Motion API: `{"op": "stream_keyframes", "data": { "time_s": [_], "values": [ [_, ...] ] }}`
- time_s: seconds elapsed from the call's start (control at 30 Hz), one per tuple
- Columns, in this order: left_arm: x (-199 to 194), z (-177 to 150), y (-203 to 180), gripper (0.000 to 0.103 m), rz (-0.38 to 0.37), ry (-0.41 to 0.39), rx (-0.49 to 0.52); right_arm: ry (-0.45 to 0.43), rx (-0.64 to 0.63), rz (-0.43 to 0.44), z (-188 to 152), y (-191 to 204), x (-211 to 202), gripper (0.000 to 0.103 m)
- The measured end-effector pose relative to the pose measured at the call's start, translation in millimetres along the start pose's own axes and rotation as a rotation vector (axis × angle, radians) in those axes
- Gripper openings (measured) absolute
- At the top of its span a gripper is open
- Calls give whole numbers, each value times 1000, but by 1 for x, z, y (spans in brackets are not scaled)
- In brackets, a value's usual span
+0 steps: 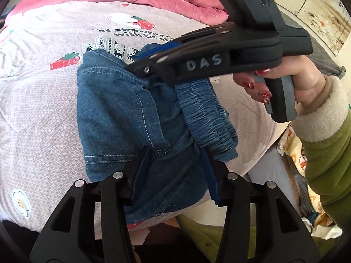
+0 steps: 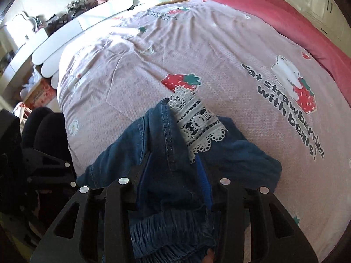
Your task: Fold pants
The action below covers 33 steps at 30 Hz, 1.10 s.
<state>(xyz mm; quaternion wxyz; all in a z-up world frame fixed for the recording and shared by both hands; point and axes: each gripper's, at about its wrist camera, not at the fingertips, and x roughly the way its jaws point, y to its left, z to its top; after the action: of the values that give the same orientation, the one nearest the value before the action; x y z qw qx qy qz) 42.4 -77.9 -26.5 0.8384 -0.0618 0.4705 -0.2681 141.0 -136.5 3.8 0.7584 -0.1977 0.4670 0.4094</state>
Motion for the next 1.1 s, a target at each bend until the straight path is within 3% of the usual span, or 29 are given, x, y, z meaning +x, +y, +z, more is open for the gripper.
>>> {"op": "stream_keyframes", "data": {
  "time_s": [0.1, 0.17, 0.3, 0.4, 0.73, 0.97, 1.1],
  "values": [
    [-1, -1, 0, 39, -7, -3, -13, 31, -33, 9, -1, 8, 11, 32],
    [-1, -2, 3, 39, -10, -4, -20, 37, -54, -3, 0, 14, 13, 21],
    [-2, -2, 2, 40, -10, -5, -20, 26, -102, -122, 2, 21, 10, 7],
    [-2, -1, 5, 40, -15, -7, -24, 0, -110, -202, 9, 14, 4, 7],
    [-5, 1, 13, 40, -4, -17, -34, -3, -5, -162, 6, -11, 32, 9],
    [-6, 1, 11, 41, 5, -13, -32, -79, 88, -142, 1, -18, 5, 27],
    [-5, 0, 6, 41, 13, -14, -29, -130, 112, -150, -5, -16, -18, 31]
  ]
}}
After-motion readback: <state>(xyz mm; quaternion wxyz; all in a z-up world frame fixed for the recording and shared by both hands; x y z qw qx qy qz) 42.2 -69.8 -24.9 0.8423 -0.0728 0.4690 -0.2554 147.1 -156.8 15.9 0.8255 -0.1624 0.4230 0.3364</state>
